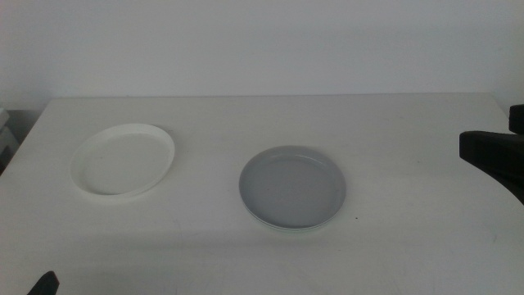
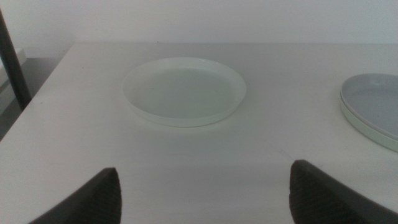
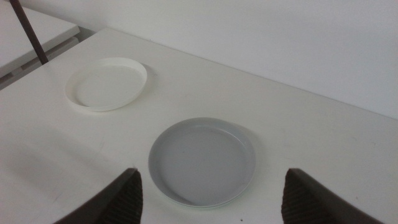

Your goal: Stack the three bowls on top of each other.

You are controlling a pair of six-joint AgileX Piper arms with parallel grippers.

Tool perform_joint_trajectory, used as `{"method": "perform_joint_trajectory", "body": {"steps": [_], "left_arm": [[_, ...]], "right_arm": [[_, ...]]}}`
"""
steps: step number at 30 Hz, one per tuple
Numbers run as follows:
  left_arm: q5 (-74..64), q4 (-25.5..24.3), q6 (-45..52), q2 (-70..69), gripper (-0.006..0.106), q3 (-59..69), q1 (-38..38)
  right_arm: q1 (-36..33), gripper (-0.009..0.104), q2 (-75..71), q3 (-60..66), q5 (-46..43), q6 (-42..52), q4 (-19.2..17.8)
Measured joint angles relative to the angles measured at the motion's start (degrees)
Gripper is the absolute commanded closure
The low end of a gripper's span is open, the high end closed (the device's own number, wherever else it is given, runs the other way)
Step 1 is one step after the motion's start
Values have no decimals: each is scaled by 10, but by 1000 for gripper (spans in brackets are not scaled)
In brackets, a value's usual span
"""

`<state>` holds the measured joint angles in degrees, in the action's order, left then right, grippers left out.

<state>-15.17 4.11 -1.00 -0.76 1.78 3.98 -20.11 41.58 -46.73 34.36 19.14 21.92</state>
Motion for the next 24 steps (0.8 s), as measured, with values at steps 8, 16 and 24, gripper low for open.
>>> {"method": "perform_joint_trajectory", "body": {"steps": [8,16,24], "left_arm": [[11,-51,21,0,10,0,-53],[45,-61,10,3,10,0,-115],[97,-53,-43,186,10,-131,-125]], "right_arm": [[0,39,0,0,0,0,0],[0,39,0,0,0,0,0],[0,39,0,0,0,0,0]]}}
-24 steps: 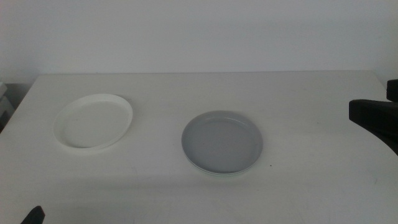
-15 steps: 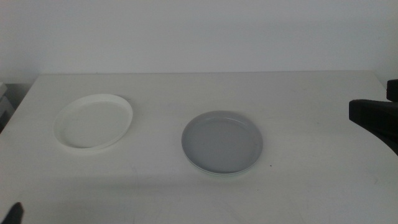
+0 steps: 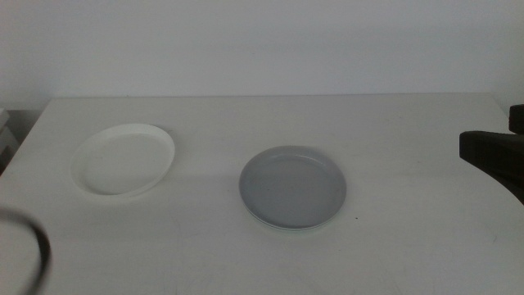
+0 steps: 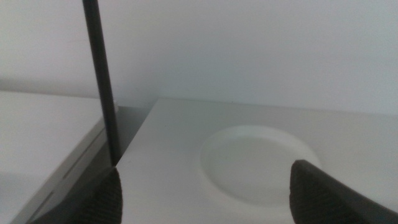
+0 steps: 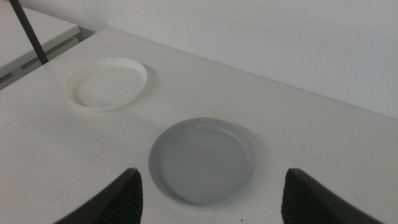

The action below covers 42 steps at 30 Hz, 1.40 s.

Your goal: Stack the three bowls on top of each other.

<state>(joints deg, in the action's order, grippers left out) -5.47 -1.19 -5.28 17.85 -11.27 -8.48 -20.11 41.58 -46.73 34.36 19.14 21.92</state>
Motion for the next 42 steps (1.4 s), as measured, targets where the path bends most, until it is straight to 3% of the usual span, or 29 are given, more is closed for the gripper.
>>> {"method": "perform_joint_trajectory", "body": {"steps": [5,22,32,42], "left_arm": [[-27,3,-26,170,10,-135,0],[-389,17,-32,603,10,-600,0],[-399,35,-28,723,10,-647,0],[-430,87,53,881,10,-727,-18]], "right_arm": [[0,39,0,0,0,0,0],[0,39,0,0,0,0,0],[0,39,0,0,0,0,0],[0,39,0,0,0,0,0]]}}
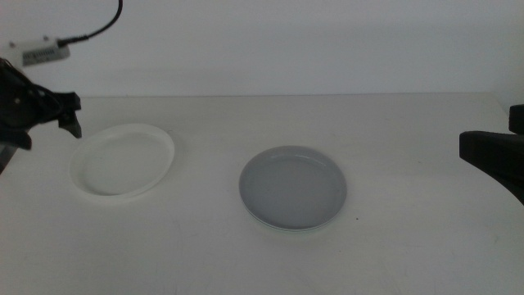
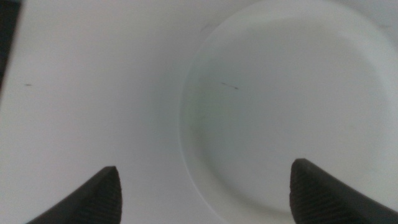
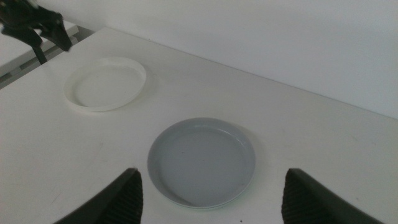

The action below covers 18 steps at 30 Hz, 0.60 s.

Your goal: Stack the three bowls on top of each other.

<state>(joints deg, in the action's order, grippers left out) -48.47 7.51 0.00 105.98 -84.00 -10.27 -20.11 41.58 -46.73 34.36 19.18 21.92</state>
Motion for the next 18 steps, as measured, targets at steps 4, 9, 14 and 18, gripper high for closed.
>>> {"method": "perform_joint_trajectory", "body": {"steps": [4,9,14,18], "left_arm": [[6,39,30,68,10,-20,-16],[29,60,49,111,17,-21,-17],[38,79,61,138,41,-21,-17],[47,81,64,149,65,-23,-17]], "right_arm": [[0,39,0,0,0,0,0],[0,39,0,0,0,0,0],[0,39,0,0,0,0,0],[0,39,0,0,0,0,0]]}}
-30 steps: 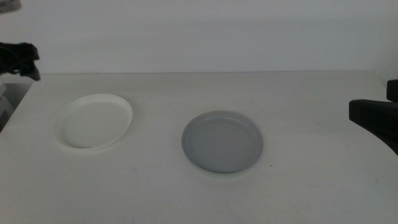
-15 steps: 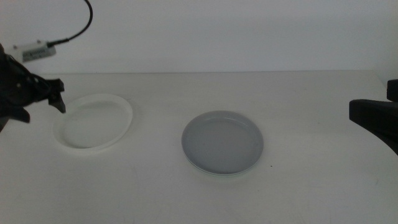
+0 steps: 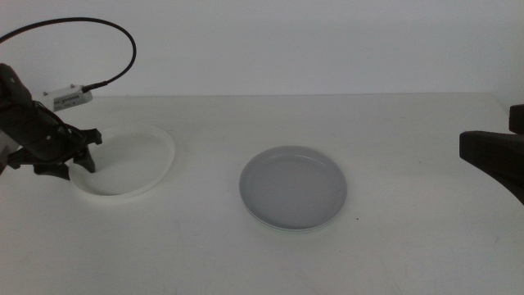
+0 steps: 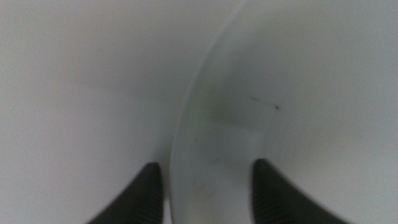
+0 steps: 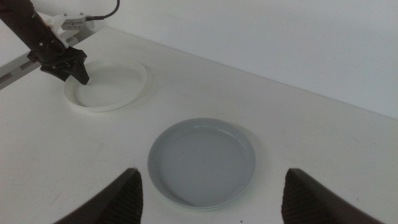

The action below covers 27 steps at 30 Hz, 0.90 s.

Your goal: Stack the three bowls on top of each other.

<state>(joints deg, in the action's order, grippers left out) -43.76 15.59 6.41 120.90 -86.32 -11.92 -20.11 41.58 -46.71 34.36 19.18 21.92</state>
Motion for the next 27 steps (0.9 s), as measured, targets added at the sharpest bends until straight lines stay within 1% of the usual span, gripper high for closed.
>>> {"method": "perform_joint_trajectory", "body": {"steps": [5,6,14,17,19,22,27], "left_arm": [[5,-6,0,4,98,-4,0],[3,-6,0,3,100,-4,0],[-44,-5,-11,-71,100,-2,4],[-72,-13,-13,-115,100,-1,24],[-85,-24,-14,-143,100,-1,55],[-95,-28,-14,-174,100,-1,113],[-84,-27,-35,-183,100,-1,222]], "right_arm": [[0,39,0,0,0,0,0],[0,39,0,0,0,0,0],[0,39,0,0,0,0,0],[0,39,0,0,0,0,0],[0,39,0,0,0,0,0],[0,39,0,0,0,0,0],[0,39,0,0,0,0,0]]}}
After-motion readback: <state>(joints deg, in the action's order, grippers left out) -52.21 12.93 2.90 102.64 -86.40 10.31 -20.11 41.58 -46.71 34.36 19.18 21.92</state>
